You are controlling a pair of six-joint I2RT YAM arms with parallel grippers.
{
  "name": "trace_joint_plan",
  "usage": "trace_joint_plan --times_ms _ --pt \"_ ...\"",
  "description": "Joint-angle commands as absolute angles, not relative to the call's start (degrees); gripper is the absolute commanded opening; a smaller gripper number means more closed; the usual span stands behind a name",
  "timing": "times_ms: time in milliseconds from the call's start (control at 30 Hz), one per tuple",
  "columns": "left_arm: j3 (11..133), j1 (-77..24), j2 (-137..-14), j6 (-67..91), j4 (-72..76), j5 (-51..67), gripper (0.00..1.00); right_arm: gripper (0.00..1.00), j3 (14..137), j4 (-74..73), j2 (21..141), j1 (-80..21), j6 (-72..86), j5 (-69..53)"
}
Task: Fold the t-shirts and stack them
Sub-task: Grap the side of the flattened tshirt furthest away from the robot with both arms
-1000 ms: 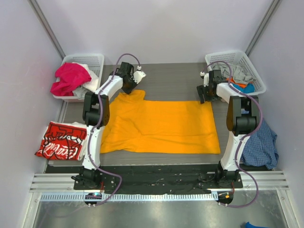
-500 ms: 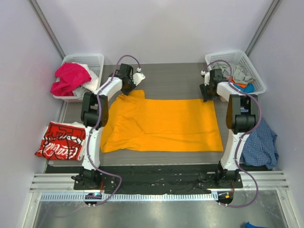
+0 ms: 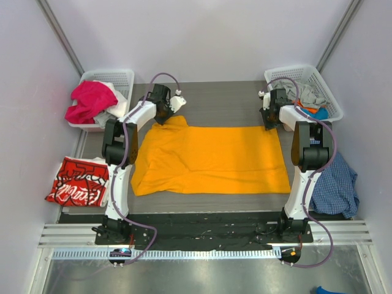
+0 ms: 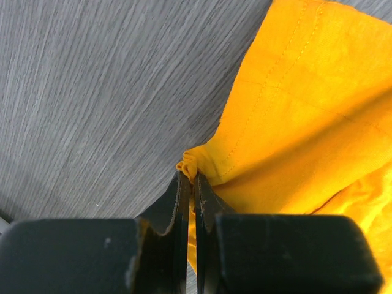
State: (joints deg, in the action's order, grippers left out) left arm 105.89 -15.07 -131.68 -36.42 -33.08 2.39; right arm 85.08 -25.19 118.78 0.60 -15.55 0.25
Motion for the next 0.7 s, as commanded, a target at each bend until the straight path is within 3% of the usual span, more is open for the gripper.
trace_joint_plan --times_ms 0,100,667 --pt "104.77 -14.59 -129.20 -35.95 -33.49 2.28 0.00 0.13 85.34 -26.81 121.11 0.97 -16.61 1.58" --pt "104.85 -14.68 -128.94 -35.60 -33.40 2.37 0.00 0.01 85.25 -26.98 121.11 0.70 -16.61 1.41" --pt "110.30 -18.54 -125.42 -31.47 -37.53 2.46 0.00 0.01 84.99 -29.44 113.57 0.00 -16.70 1.23"
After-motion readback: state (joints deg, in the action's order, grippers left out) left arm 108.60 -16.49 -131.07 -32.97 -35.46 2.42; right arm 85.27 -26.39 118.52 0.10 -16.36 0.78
